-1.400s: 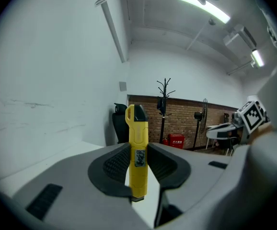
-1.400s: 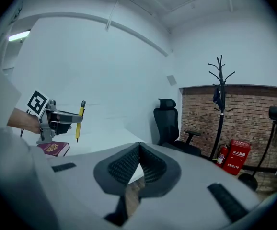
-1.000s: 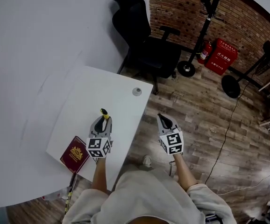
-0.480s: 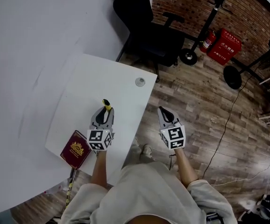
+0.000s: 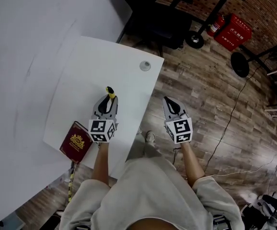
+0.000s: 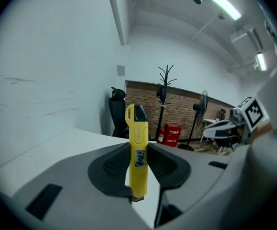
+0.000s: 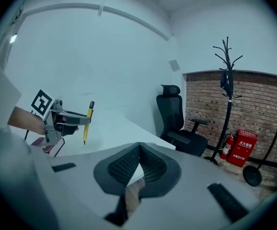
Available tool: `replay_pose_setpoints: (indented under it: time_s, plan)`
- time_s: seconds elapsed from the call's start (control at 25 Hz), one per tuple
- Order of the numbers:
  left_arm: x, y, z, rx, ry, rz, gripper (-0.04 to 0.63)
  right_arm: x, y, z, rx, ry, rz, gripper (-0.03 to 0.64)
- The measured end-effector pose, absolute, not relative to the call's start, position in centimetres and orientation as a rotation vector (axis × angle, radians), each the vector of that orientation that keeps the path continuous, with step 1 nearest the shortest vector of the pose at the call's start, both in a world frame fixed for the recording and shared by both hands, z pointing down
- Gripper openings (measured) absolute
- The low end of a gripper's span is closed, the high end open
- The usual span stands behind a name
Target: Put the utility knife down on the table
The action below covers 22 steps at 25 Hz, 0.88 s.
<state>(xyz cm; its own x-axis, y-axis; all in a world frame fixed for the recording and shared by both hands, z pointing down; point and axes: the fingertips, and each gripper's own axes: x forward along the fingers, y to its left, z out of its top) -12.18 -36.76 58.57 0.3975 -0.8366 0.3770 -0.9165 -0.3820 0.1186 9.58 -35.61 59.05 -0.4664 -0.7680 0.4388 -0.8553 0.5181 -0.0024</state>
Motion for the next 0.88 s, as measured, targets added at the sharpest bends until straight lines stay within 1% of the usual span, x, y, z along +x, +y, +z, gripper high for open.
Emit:
replay_pose_setpoints:
  time_s: [0.56, 0.88]
  plan:
    - [-12.4, -36.5, 63.8, 2.306, -1.452, 0.449, 0.110, 9.2, -34.5, 63.1, 1.311, -2.320, 0.385, -0.003]
    - [-11.8, -37.1, 66.6, 2.350, -1.370, 0.637, 0.110, 8.3, -34.9, 64.4, 1.272, -2.316, 0.400, -0.002]
